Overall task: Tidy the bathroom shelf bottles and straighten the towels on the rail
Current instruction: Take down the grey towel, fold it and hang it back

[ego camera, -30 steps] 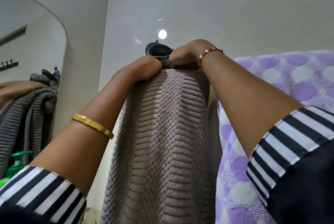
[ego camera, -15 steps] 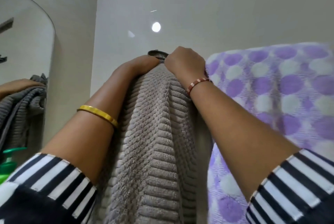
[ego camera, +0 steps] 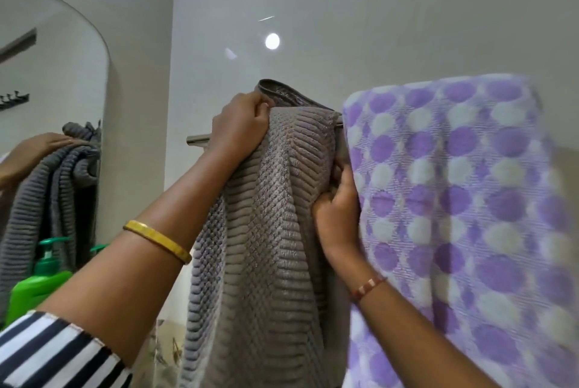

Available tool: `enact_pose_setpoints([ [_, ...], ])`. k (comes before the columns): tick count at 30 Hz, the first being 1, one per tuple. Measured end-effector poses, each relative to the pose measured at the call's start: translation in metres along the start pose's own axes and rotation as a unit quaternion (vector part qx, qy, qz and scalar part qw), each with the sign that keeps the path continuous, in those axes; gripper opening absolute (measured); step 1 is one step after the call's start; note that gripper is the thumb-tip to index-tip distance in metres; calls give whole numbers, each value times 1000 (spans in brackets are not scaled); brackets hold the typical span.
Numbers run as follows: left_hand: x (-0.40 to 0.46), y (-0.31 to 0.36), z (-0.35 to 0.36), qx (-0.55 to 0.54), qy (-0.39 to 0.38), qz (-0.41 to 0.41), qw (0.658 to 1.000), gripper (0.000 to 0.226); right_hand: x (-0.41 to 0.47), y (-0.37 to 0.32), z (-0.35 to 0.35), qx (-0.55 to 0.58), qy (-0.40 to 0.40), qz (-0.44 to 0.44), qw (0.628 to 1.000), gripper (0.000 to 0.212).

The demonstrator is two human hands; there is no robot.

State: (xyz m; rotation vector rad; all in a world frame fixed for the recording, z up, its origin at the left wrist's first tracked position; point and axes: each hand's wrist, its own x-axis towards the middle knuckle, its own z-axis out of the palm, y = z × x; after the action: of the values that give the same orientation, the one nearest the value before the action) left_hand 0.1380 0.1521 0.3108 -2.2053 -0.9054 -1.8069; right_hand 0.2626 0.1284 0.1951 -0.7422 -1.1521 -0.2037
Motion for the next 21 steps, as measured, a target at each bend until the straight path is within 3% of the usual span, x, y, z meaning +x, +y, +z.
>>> enact_pose_setpoints([
  [2,-3,3,0,-17,-8,14,1000,28,10,-1,-9,29,-80,32,996,43],
  [4,-5,6,0,-34,-30,0,999,31,15,-5,-15,17,-131,-9,991,44],
  [7,-3,9,-3,-68,-61,-37,995,34,19,2,-14,-132,-188,-68,971,61],
  [8,-2,9,-4,-76,-71,-44,994,34,20,1,-13,-149,-200,-63,966,58],
  [12,-2,11,-9,-103,-97,-66,988,34,28,-14,-6,-79,-81,-91,989,34],
  [16,-4,16,-10,-74,-106,-55,990,40,37,-22,-5,-77,-123,-104,984,40],
  [21,-14,15,-4,13,-84,-7,996,55,26,-9,-16,-177,-235,-29,955,31],
])
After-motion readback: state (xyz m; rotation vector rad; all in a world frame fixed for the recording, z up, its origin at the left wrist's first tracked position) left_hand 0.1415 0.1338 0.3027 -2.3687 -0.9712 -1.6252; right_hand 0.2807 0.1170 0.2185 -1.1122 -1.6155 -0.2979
